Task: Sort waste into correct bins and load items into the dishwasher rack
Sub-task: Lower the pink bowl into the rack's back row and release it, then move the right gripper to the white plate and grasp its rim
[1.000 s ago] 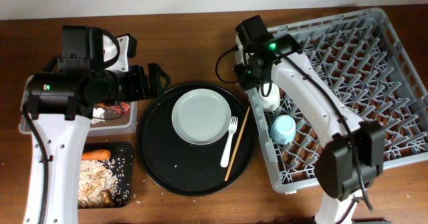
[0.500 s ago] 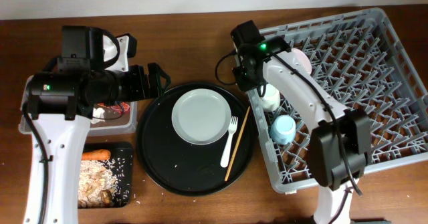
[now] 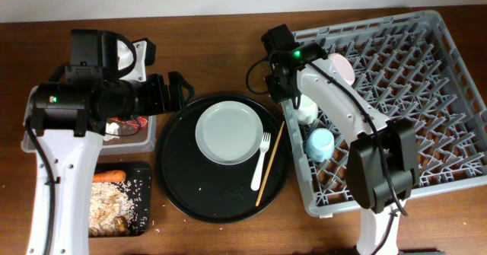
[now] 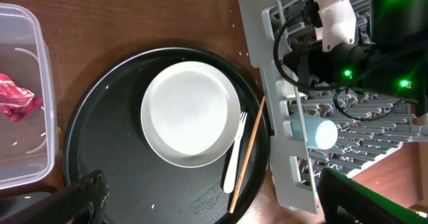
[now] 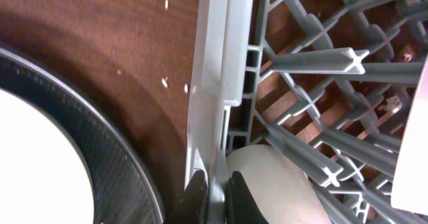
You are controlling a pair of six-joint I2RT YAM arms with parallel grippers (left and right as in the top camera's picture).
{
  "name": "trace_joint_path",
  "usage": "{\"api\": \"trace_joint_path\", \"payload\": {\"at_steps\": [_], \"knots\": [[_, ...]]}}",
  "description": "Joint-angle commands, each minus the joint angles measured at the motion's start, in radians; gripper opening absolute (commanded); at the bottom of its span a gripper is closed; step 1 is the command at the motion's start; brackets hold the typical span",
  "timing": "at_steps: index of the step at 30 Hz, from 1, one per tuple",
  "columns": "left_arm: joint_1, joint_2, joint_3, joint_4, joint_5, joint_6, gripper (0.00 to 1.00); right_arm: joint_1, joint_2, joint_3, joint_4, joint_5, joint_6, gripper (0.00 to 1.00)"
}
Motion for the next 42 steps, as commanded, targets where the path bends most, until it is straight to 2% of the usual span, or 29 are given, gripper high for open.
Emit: {"api": "trace_joint_path", "payload": {"at_steps": [1, 6, 10, 22, 23, 24, 32, 35, 42], "knots": [[0.003, -0.013, 0.015, -0.001, -0.004, 0.013, 0.99, 0.006, 0.007, -0.001, 0.044, -0.011, -0.023, 0.04], [0.003, -0.013, 0.015, -0.001, -0.004, 0.013, 0.99, 0.006, 0.007, -0.001, 0.093, -0.010, -0.016, 0.04], [0.003, -0.013, 0.015, -0.004, -0.003, 0.013, 0.99, -0.001, 0.007, -0.001, 0.125, -0.010, 0.055, 0.04], [0.003, -0.013, 0.015, -0.004, -0.003, 0.013, 0.99, -0.020, 0.007, -0.001, 0.131, -0.010, 0.063, 0.04], [0.003, -0.013, 0.015, -0.004, -0.004, 0.013, 0.99, -0.020, 0.007, -0.001, 0.132, -0.011, 0.063, 0.11], [0.003, -0.013, 0.015, -0.004, -0.003, 0.013, 0.99, -0.020, 0.007, -0.001, 0.131, -0.010, 0.063, 0.34], [0.003, -0.013, 0.015, -0.004, -0.003, 0.013, 0.99, -0.019, -0.071, 0.079, 0.061, -0.011, 0.028, 0.52], [0.003, -0.013, 0.015, -0.004, -0.004, 0.013, 0.99, -0.019, -0.117, 0.117, -0.015, -0.038, 0.029, 0.53], [0.003, -0.013, 0.015, -0.004, -0.003, 0.013, 0.99, -0.018, -0.150, 0.119, -0.227, -0.386, 0.024, 0.55]]}}
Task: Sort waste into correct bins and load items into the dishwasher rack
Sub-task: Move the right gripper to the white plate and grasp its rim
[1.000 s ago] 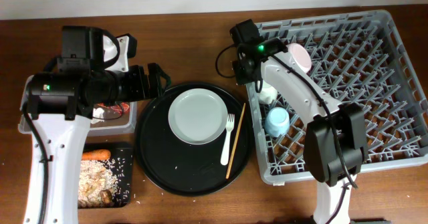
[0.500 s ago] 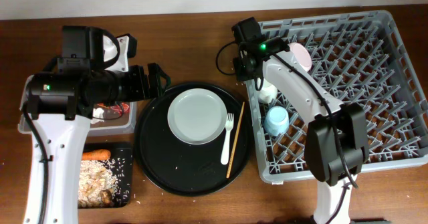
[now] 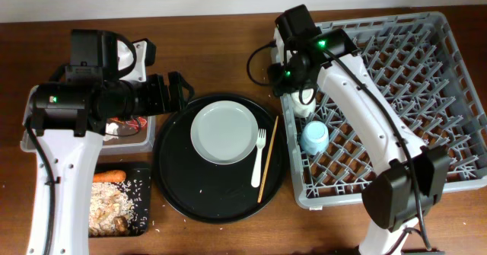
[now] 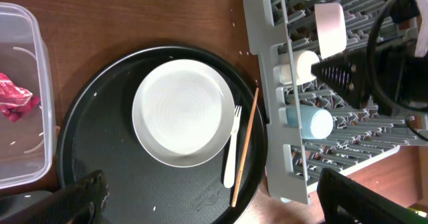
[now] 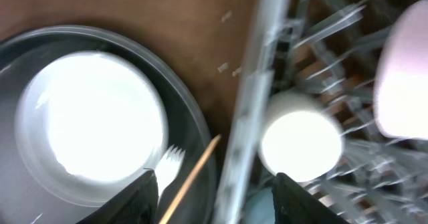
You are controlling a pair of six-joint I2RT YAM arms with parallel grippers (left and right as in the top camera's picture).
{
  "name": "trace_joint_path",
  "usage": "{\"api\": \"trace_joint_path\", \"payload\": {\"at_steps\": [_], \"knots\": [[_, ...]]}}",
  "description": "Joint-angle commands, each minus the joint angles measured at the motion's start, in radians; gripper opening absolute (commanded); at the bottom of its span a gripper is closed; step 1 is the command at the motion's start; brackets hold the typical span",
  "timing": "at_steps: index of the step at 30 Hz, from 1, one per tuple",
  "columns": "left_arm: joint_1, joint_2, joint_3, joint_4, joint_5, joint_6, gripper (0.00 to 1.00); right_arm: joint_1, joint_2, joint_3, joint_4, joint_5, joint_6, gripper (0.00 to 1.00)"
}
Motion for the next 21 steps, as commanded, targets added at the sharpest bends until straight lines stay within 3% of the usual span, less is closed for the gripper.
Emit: {"api": "trace_joint_path", "payload": {"at_steps": [1, 6, 10, 21], "knots": [[0.003, -0.013, 0.015, -0.001, -0.003, 0.013, 0.99, 0.000, -0.002, 0.008, -0.026, -0.182, -0.010, 0.55], [0.003, -0.013, 0.015, 0.042, -0.004, 0.009, 0.99, 0.010, 0.003, -0.021, -0.021, -0.229, -0.010, 0.58], [0.038, -0.014, 0.015, 0.008, -0.213, -0.010, 0.99, 0.031, 0.023, -0.060, -0.005, -0.225, -0.010, 0.72], [0.204, -0.013, 0.015, -0.001, -0.296, -0.029, 0.99, 0.134, 0.046, -0.224, 0.245, -0.175, -0.023, 0.72]]}}
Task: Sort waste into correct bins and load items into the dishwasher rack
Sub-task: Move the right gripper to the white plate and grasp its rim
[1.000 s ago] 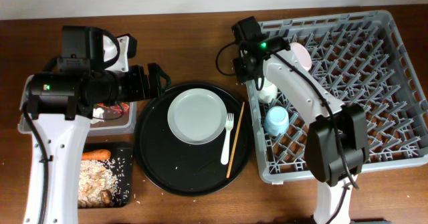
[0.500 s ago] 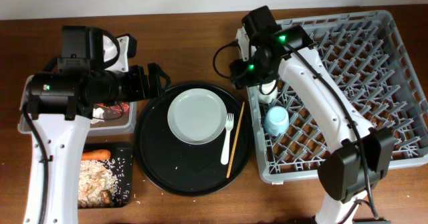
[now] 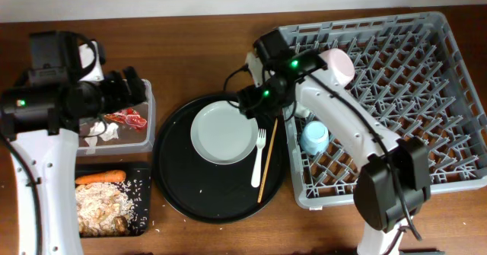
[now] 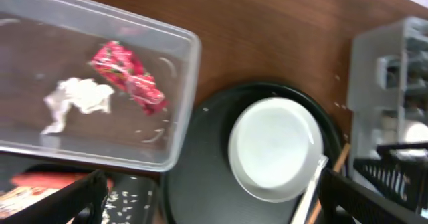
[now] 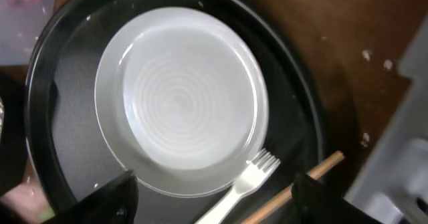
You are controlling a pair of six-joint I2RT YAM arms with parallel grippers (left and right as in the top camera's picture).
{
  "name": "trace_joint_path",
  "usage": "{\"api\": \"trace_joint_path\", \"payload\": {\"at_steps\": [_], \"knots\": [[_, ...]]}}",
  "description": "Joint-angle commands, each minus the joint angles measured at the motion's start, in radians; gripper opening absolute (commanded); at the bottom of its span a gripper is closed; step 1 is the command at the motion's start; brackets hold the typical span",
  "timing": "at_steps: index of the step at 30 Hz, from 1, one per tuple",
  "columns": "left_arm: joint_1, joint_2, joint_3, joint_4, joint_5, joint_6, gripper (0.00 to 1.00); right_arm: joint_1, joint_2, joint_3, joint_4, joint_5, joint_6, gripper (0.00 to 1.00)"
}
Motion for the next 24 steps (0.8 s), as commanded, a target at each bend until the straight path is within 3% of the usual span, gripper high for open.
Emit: {"api": "trace_joint_path", "payload": {"at_steps": [1, 14, 24], "knots": [[0.022, -0.013, 0.015, -0.002, -0.041, -0.013, 0.99, 0.048, 0.031, -0.052, 0.063, 0.040, -0.031, 0.72], [0.022, -0.013, 0.015, -0.002, -0.042, -0.013, 0.99, 0.090, 0.050, -0.263, 0.367, 0.198, -0.031, 0.66], [0.022, -0.013, 0.015, -0.002, -0.042, -0.013, 0.99, 0.090, 0.053, -0.295, 0.433, 0.248, -0.030, 0.63]]}}
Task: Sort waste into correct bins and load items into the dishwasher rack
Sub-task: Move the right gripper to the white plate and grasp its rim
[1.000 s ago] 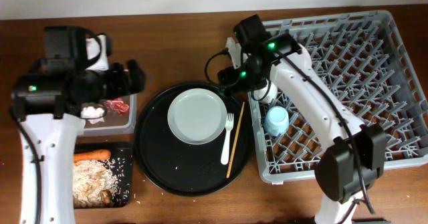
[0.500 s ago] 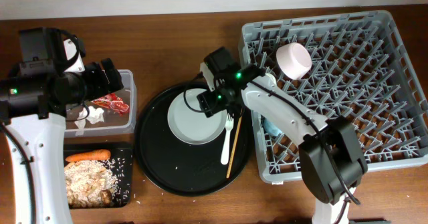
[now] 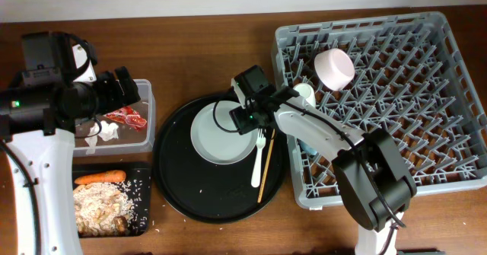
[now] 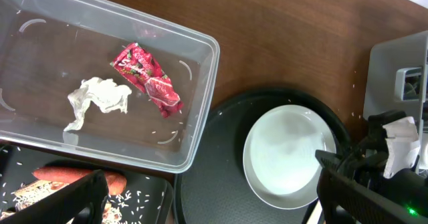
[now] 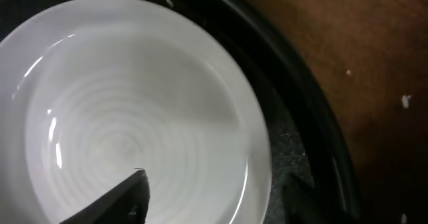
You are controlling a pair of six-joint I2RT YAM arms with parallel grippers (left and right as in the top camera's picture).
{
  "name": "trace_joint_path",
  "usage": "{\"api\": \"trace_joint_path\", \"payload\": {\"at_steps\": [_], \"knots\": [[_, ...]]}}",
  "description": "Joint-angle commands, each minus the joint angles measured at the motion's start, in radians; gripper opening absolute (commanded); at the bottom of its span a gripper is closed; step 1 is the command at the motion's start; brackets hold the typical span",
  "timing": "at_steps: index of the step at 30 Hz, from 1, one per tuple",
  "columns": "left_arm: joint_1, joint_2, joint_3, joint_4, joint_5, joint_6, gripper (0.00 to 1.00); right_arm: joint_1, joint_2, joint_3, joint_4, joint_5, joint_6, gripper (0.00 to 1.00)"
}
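A white plate (image 3: 215,137) lies on the round black tray (image 3: 190,186), with a white fork (image 3: 258,162) and a wooden chopstick (image 3: 267,171) to its right. My right gripper (image 3: 245,119) hangs low over the plate's right rim and is open. In the right wrist view one finger is above the plate (image 5: 134,117) and the other above the tray (image 5: 314,137). My left gripper (image 3: 128,87) is open, high over the clear bin (image 3: 148,114). The grey dishwasher rack (image 3: 411,95) holds a pink cup (image 3: 335,68) and a white cup (image 3: 305,94).
In the clear bin are a red wrapper (image 4: 148,79) and a crumpled tissue (image 4: 97,98). A black food container (image 3: 141,202) with rice and a carrot (image 3: 97,177) sits at the front left. The rack fills the table's right side.
My right gripper has come down from well above the plate to just over its right rim, still open. The left arm has shifted only slightly over the clear bin.
My right gripper was first at the left edge of the rack, which stood askew, and my left gripper was by the tray's upper left. Then the rack lay straight. Later the left arm was back over the clear bin and the right gripper over the plate, now low.
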Motion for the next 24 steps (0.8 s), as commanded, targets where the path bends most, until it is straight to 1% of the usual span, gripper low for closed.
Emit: {"api": "trace_joint_path", "payload": {"at_steps": [1, 6, 13, 17, 18, 19, 24], "knots": [[0.003, -0.013, 0.015, -0.002, -0.010, -0.013, 0.99, 0.003, 0.011, -0.012, 0.009, 0.066, 0.000, 0.62], [0.003, -0.013, 0.015, -0.001, -0.011, -0.013, 0.99, 0.003, 0.035, -0.012, 0.030, 0.066, 0.000, 0.63], [0.003, -0.013, 0.015, -0.002, -0.011, -0.013, 0.99, 0.003, 0.076, -0.012, 0.031, 0.055, 0.001, 0.57], [0.003, -0.013, 0.015, -0.002, -0.011, -0.013, 0.99, 0.003, 0.076, -0.012, 0.029, 0.055, 0.001, 0.34], [0.003, -0.013, 0.015, -0.002, -0.010, -0.013, 0.99, 0.003, 0.076, -0.012, 0.029, 0.055, 0.001, 0.31], [0.003, -0.013, 0.015, -0.002, -0.011, -0.013, 0.99, 0.003, 0.076, -0.012, 0.030, 0.055, 0.001, 0.29], [0.003, -0.013, 0.015, -0.002, -0.011, -0.013, 0.99, 0.003, 0.076, -0.012, 0.024, 0.056, 0.000, 0.30]]}}
